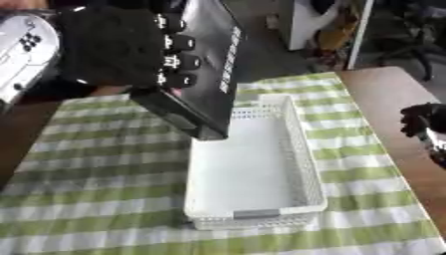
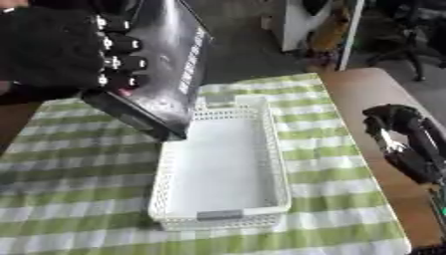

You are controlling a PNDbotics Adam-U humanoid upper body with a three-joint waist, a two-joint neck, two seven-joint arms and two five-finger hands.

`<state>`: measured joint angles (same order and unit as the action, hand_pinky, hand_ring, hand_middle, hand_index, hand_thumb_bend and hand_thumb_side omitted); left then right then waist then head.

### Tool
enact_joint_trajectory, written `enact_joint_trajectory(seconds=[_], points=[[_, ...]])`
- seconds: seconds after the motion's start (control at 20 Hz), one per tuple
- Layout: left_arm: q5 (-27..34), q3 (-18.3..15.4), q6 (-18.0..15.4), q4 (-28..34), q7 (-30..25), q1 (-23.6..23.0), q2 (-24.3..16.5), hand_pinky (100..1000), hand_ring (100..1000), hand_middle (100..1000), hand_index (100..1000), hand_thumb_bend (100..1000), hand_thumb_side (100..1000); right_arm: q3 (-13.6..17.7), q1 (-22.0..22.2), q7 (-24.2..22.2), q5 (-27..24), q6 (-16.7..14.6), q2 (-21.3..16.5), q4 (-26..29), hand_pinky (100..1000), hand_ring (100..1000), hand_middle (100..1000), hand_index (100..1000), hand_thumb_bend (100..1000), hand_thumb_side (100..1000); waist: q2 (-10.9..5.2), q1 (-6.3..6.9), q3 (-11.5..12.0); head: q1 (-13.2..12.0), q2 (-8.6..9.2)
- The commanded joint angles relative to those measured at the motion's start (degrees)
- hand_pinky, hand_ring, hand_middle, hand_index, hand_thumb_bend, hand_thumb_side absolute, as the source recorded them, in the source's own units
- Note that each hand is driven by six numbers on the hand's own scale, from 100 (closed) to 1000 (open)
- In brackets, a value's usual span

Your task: Pick up objects on the table and place them in the box.

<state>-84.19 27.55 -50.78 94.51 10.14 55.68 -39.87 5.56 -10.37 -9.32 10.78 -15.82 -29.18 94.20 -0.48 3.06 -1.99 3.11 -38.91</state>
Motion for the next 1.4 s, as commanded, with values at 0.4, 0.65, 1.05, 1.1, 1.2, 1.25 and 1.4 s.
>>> enact_joint_trajectory(seconds=[0.4, 0.65, 1.05, 1.1, 1.2, 1.25, 1.4], points=[[-0.30, 3.71, -1.18, -6.57, -2.83, 0.32, 5.30, 503, 350, 365, 457, 433, 100, -0.37, -1.04, -0.73, -0.51, -0.24, -0.45, 0.73, 508, 536, 563, 720, 247, 739, -0.13, -0.62, -1.29, -0.34, 1.51], [-8.44, 3.88, -1.18, -13.53, -1.09, 0.42, 9.55, 514, 359, 375, 469, 437, 100, -0.77, -1.83, -1.18, -0.88, -0.36, 0.13, 0.88, 508, 536, 563, 720, 247, 739, 0.37, -1.10, -2.32, -1.14, 2.31], [-26.91, 1.15, 2.46, -20.70, 0.91, 0.67, 11.53, 1000, 981, 967, 1000, 1000, 643, -0.76, -2.06, -1.29, -1.06, -0.37, 0.25, 0.84, 507, 536, 562, 720, 248, 737, 0.84, -1.34, -2.68, -1.46, 2.68], [-28.53, 0.93, 3.50, -21.06, 0.96, 0.65, 11.49, 1000, 990, 977, 1000, 1000, 651, -0.75, -2.04, -1.30, -1.06, -0.37, 0.25, 0.83, 507, 536, 562, 720, 248, 737, 0.84, -1.34, -2.64, -1.44, 2.67], [-30.64, 0.73, 4.85, -21.66, 1.51, 0.58, 11.45, 1000, 1000, 990, 1000, 1000, 653, -0.71, -2.00, -1.28, -1.07, -0.37, 0.25, 0.81, 507, 535, 562, 720, 248, 736, 0.81, -1.36, -2.61, -1.46, 2.71], [-31.33, 0.67, 5.27, -21.91, 1.86, 0.54, 11.45, 1000, 1000, 991, 1000, 1000, 649, -0.69, -1.99, -1.27, -1.07, -0.37, 0.26, 0.80, 507, 536, 562, 720, 247, 736, 0.79, -1.38, -2.60, -1.45, 2.77], [-32.66, 0.57, 5.83, -22.47, 3.01, 0.48, 11.42, 1000, 1000, 994, 1000, 1000, 646, -0.69, -1.98, -1.27, -1.08, -0.38, 0.32, 0.81, 507, 536, 562, 720, 247, 737, 0.73, -1.42, -2.53, -1.45, 2.86]])
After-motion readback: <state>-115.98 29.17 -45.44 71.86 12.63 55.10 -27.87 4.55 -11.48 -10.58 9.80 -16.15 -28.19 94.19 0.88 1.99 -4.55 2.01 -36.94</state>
